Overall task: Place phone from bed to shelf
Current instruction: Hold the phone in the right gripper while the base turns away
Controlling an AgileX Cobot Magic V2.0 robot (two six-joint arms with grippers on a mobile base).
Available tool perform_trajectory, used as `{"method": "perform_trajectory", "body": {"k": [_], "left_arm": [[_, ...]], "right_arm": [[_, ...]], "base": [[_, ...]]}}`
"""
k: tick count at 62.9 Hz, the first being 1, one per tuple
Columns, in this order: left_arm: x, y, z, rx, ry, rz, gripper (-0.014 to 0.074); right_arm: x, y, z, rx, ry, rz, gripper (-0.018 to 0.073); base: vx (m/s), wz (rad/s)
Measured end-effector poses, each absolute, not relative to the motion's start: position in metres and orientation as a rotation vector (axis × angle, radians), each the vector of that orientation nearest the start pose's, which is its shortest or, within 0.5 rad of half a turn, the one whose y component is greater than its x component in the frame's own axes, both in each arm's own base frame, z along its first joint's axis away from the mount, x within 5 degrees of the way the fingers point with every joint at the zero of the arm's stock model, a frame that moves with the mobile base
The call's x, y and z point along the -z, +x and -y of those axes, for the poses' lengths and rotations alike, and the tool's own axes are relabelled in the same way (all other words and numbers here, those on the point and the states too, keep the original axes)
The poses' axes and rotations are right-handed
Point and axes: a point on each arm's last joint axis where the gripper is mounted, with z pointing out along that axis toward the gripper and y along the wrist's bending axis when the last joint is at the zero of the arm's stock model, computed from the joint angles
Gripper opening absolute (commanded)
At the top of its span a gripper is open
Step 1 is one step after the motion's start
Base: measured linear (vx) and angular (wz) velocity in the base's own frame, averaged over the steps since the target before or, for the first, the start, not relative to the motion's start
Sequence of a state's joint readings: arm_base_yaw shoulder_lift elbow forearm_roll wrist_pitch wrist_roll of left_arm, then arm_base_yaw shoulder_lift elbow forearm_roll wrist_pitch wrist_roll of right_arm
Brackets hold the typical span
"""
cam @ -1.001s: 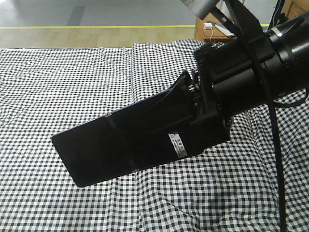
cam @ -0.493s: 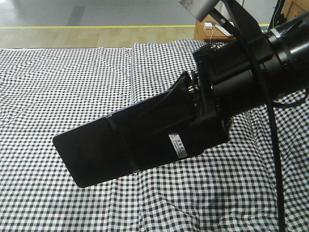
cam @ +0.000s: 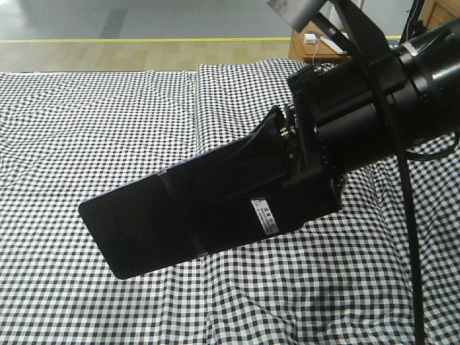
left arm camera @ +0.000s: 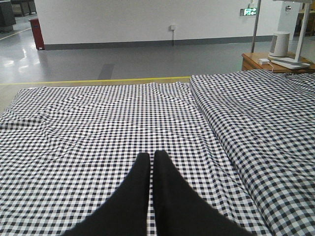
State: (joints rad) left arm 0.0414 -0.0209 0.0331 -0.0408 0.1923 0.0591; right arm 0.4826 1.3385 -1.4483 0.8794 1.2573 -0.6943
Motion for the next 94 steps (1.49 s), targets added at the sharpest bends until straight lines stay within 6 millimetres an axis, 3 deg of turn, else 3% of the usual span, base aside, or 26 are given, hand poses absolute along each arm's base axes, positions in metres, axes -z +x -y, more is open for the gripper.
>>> {"method": "perform_trajectory", "body": {"k": [48, 94], "left_arm": [[-0.1857, 0.0556, -0.0016, -0.039, -0.013, -1.688, 0.0001], [-0.1857, 0.0556, -0.0016, -0.039, -0.013, -1.688, 0.0001]], "right_arm": [[-0.4287, 0.1926, -0.1762, -1.073, -1.253, -1.998, -0.0002], [-0.4287, 0.1926, -0.1762, -1.073, -1.253, -1.998, -0.0002]], "base": [[-0.02, 0.1], [-0.08, 0.39]]}}
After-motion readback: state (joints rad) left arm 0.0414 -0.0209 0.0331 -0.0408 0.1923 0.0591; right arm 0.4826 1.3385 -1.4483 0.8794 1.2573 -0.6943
